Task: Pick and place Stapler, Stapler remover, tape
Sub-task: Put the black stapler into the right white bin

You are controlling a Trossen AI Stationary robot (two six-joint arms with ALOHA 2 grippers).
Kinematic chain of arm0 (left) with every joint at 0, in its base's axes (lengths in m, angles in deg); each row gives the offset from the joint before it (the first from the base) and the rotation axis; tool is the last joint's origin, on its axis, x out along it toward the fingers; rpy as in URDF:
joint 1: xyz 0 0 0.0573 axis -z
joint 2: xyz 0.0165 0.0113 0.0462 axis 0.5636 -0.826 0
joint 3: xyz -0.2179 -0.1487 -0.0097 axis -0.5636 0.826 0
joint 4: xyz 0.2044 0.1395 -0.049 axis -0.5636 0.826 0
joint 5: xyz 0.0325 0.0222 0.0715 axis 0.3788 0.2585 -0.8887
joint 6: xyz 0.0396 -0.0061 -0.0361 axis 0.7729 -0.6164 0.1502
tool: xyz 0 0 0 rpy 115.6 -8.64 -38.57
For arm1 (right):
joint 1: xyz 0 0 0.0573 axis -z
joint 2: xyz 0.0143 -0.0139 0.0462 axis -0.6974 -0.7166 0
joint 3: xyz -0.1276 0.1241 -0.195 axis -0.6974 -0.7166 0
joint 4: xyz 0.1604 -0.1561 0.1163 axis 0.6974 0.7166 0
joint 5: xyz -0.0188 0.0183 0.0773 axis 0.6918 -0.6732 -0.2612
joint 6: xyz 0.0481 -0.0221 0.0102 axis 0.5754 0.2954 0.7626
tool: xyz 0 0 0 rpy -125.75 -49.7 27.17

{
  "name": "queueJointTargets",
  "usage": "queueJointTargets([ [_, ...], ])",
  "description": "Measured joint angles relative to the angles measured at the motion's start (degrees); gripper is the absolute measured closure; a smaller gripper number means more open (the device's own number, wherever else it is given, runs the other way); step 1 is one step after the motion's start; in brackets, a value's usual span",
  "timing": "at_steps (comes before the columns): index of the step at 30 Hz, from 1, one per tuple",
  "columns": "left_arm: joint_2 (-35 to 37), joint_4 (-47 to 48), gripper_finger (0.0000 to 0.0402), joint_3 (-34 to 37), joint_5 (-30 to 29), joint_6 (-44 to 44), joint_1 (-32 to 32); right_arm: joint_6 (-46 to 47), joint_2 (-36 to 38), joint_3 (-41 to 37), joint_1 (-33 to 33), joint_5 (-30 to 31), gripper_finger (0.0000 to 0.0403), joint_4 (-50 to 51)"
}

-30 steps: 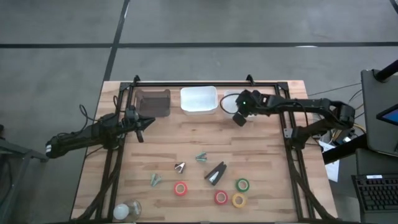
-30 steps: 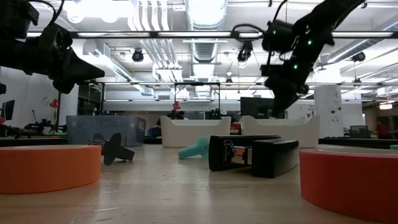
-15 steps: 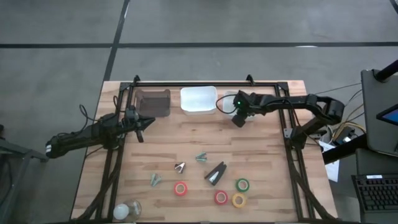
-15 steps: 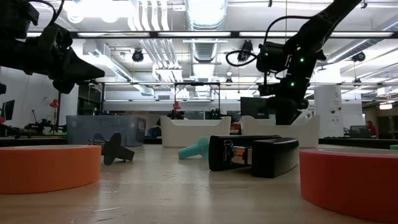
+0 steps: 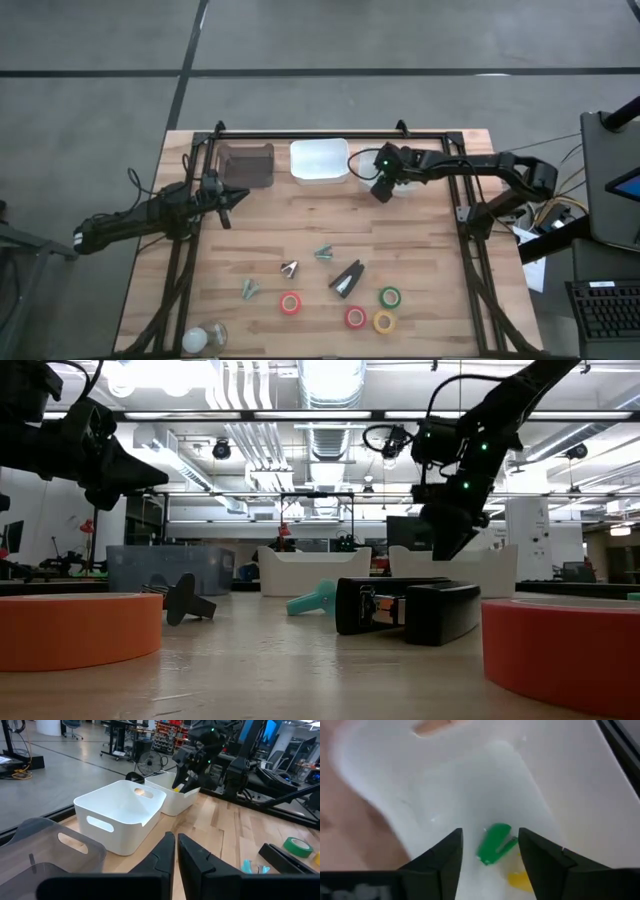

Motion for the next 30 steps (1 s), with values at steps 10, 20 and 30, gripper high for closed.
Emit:
queueJointTargets([
  [10, 0.00, 0.01, 0.0378, 0.00, 0.01, -0.02, -0.01, -1.51, 6.91, 1.45, -8.79, -7.02, 0.0208, -0.28],
  [20, 0.02, 0.01, 0.0378, -0.02, -0.01, 0.00, 0.01, -7.04, 4.97, 1.21, -27.89, -13.24, 0.0207, -8.34],
  [30, -0.02, -0.04, 0.0377, -0.02, 0.01, 0.00, -0.01, -7.22, -2.62, 1.15, -38.00, -9.98, 0.0221, -15.91],
])
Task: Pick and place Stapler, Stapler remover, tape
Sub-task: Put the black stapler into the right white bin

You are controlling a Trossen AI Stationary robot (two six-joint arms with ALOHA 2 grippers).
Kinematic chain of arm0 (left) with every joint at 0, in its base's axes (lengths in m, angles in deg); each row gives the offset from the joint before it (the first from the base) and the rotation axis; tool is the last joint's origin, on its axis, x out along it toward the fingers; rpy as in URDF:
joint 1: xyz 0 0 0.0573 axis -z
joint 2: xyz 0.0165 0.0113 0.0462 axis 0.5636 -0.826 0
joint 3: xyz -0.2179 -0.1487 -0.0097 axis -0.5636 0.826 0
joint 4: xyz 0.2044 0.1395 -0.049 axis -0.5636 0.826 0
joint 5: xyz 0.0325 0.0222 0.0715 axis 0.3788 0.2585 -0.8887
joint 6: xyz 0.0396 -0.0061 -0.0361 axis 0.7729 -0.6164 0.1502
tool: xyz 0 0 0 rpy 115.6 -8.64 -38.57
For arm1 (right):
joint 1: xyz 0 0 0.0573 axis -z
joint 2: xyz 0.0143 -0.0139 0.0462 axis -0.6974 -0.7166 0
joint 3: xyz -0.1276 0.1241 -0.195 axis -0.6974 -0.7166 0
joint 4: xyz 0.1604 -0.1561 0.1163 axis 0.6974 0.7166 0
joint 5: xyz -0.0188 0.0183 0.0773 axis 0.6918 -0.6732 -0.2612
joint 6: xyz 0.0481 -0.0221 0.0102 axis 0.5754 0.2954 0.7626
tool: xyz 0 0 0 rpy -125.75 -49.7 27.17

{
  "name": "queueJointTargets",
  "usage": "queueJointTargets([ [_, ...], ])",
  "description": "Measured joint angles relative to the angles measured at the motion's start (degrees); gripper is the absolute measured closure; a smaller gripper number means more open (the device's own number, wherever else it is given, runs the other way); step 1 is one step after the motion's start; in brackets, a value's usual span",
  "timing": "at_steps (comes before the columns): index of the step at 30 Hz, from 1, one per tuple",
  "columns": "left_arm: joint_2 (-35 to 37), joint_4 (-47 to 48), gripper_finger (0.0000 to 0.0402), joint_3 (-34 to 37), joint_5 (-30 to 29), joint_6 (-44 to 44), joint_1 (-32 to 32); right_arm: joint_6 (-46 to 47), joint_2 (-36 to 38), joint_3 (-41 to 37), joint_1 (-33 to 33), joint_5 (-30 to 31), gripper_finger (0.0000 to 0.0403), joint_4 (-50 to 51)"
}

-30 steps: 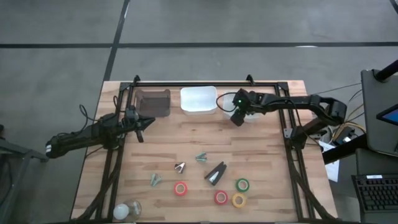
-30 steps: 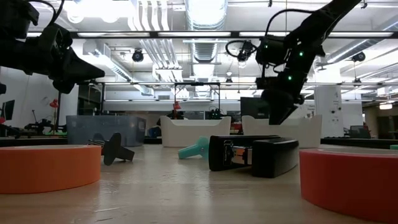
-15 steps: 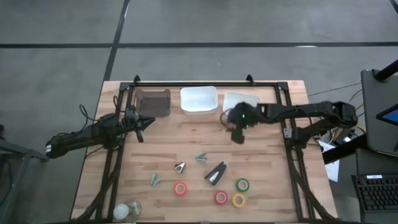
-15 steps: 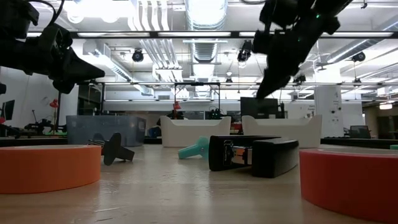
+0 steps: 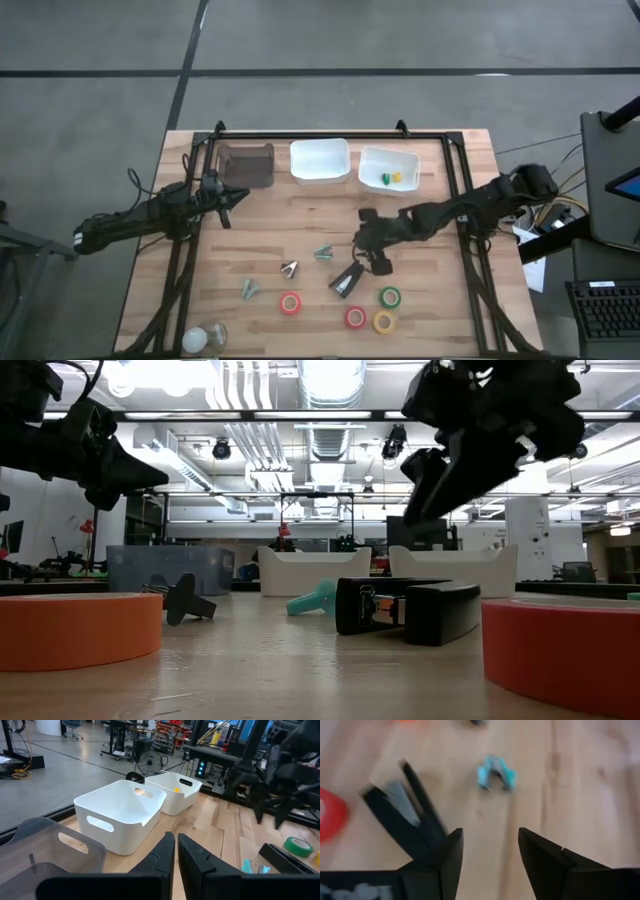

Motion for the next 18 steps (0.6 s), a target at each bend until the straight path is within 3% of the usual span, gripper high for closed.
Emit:
queueJointTargets([
  [7, 0.00, 0.00, 0.0376, 0.00, 0.00, -0.02, 0.02, -0.71, -5.46, 0.13, -2.15, -0.36, 0.0226, -7.64],
  [18, -0.02, 0.00, 0.0376, 0.00, -0.01, 0.00, 0.01, -2.07, -16.20, 10.44, -4.03, -5.39, 0.0234, -3.96],
])
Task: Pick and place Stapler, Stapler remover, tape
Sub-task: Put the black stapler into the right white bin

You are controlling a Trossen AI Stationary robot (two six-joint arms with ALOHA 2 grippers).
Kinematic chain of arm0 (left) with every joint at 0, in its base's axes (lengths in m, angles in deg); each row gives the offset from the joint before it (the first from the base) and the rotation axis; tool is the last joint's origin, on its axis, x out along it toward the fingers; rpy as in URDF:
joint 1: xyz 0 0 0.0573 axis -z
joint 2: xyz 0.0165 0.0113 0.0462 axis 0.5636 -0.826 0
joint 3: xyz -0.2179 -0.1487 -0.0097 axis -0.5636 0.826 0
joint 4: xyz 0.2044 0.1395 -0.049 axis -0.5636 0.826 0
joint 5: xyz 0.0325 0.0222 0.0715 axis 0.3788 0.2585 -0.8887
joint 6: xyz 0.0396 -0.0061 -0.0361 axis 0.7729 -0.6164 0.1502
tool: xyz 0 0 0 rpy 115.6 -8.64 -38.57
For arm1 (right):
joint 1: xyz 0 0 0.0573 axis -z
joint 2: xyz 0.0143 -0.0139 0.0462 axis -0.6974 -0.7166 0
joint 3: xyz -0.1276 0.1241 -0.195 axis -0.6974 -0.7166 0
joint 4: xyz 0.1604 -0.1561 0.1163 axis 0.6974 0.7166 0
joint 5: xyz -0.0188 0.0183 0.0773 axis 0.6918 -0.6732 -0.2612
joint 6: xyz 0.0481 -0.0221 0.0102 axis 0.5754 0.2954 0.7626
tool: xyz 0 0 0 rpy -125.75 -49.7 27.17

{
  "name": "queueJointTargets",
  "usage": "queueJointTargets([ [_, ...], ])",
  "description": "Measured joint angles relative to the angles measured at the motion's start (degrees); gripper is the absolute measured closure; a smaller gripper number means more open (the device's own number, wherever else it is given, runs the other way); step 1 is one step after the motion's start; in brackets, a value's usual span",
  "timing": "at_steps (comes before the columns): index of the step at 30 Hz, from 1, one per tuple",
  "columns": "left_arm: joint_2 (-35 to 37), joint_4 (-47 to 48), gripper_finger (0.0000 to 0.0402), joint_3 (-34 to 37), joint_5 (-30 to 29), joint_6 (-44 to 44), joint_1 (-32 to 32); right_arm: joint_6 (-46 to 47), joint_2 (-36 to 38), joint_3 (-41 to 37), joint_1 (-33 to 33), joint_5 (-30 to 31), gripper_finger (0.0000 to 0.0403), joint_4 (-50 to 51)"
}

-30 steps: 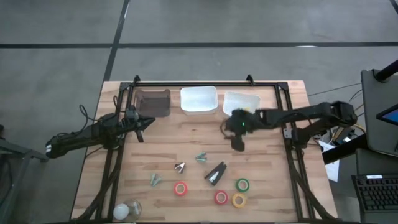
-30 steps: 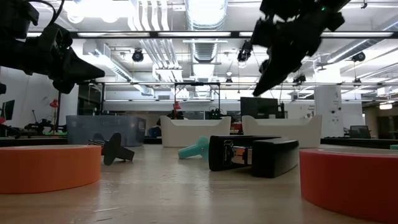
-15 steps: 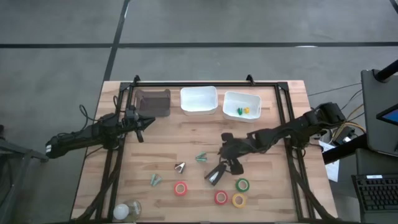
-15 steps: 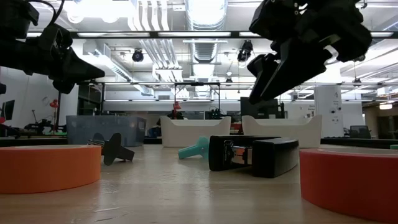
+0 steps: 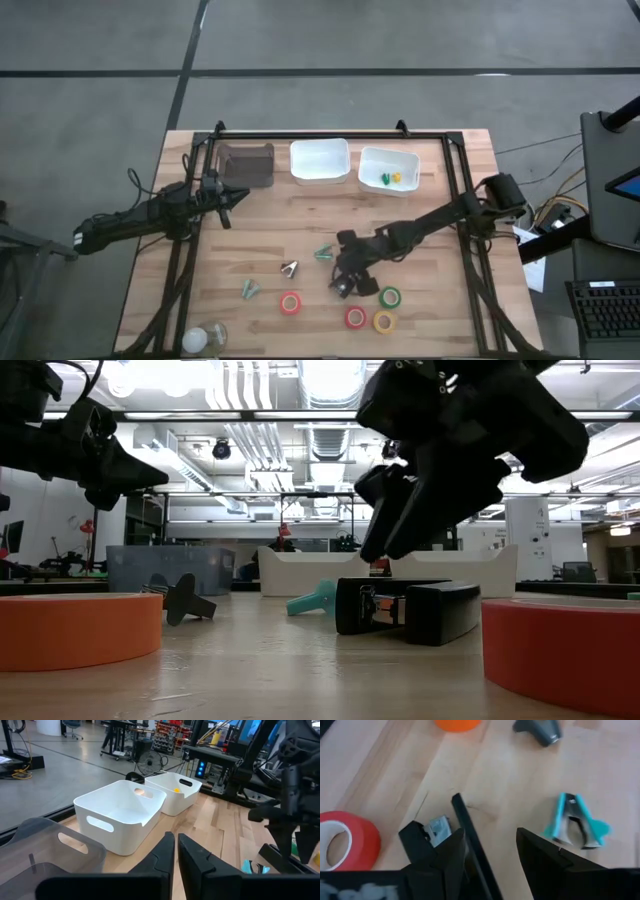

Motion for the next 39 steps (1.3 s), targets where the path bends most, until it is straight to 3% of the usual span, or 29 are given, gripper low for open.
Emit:
queueJointTargets([
  [6, 0.02, 0.00, 0.0378, 0.00, -0.01, -0.02, -0.01, -1.82, -3.96, 4.02, -0.38, -0.33, 0.0242, 6.78],
  [13, 0.00, -0.02, 0.0377, 0.00, 0.02, 0.00, -0.01, -1.84, -4.88, 4.38, -0.34, 0.10, 0.0262, 6.98],
  [27, -0.02, -0.02, 0.0378, 0.00, 0.00, 0.00, 0.01, -0.04, -4.03, 3.83, 1.41, 0.96, 0.0371, 12.35],
  [31, -0.02, -0.01, 0.0376, 0.00, 0.01, 0.00, -0.01, 0.08, -2.59, 3.59, 2.08, 1.50, 0.0374, 13.51],
  [39, -0.02, -0.02, 0.0378, 0.00, -0.01, -0.01, -0.01, 0.08, 3.08, 3.46, 3.76, 11.80, 0.0360, 21.21],
])
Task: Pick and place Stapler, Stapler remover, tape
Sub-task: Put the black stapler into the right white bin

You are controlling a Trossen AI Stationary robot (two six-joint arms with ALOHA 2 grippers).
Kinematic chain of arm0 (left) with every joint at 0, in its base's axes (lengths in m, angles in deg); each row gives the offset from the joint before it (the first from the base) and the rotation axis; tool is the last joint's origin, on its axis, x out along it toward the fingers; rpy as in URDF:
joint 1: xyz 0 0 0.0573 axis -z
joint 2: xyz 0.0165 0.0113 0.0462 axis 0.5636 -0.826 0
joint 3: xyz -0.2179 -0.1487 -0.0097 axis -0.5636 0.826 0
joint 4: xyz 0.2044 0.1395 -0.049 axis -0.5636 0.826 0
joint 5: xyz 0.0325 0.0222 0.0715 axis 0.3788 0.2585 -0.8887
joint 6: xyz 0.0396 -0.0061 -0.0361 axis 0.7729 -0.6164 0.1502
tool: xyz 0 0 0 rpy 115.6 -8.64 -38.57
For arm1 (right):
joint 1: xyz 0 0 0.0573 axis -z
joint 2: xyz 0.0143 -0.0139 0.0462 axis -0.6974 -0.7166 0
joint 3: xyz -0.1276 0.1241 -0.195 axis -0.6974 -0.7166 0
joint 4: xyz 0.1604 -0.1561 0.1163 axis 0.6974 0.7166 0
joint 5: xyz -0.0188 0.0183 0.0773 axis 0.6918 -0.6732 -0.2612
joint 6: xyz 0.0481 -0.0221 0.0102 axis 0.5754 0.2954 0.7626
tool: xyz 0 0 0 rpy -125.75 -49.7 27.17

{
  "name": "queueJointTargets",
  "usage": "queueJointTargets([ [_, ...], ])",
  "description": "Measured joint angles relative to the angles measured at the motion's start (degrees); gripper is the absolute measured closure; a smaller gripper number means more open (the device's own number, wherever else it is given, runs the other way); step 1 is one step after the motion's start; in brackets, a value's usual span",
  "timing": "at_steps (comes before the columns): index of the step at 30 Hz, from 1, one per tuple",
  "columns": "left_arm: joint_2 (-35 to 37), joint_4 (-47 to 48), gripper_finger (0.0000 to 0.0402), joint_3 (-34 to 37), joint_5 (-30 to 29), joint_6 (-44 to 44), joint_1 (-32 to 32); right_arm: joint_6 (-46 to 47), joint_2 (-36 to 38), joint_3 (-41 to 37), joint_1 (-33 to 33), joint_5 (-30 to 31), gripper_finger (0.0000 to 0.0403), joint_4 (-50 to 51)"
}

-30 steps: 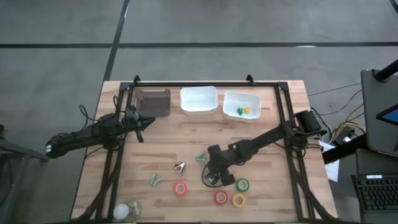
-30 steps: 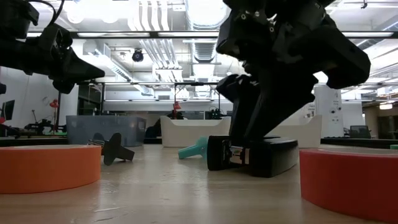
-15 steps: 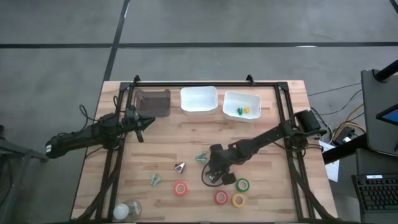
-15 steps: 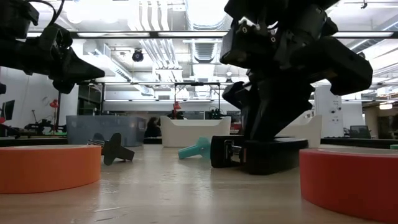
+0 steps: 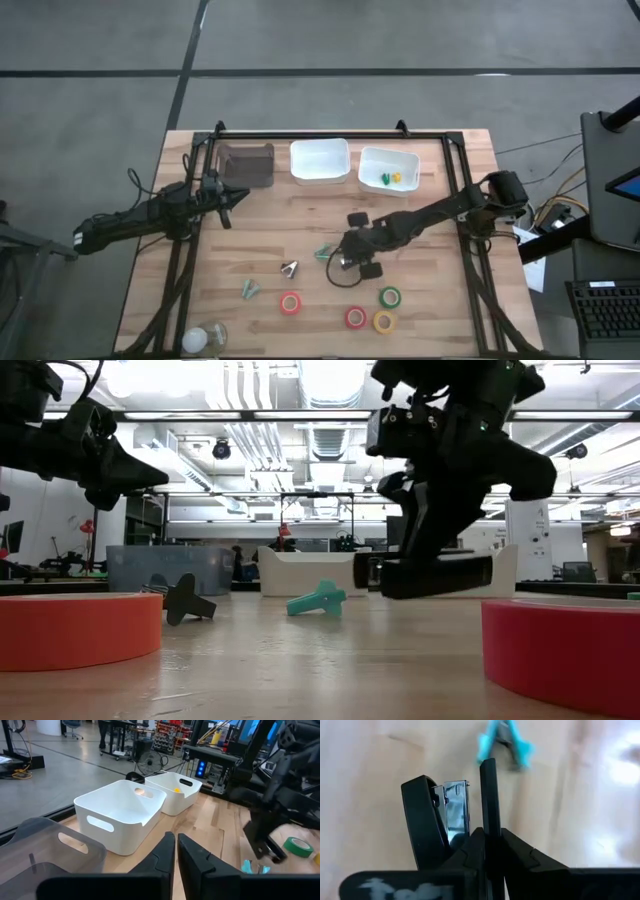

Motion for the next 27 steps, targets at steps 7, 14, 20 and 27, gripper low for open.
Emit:
queueJointTargets([
  [7, 0.00, 0.00, 0.0378, 0.00, 0.00, 0.00, 0.00, -0.38, 7.32, 0.00, 4.71, 2.82, 0.0366, 6.25],
  [14, 0.00, 0.00, 0.0376, 0.00, 0.00, 0.01, 0.00, -1.50, 15.90, -0.12, 12.62, 2.86, 0.0364, 8.94],
  [20, 0.00, 0.00, 0.0378, 0.00, 0.01, 0.01, 0.00, -0.22, 20.26, -0.14, 20.24, 5.33, 0.0361, 9.81],
  [27, 0.00, 0.02, 0.0378, 0.00, 0.00, -0.01, 0.00, 5.23, 21.66, -0.46, 27.09, 12.24, 0.0360, 12.98],
])
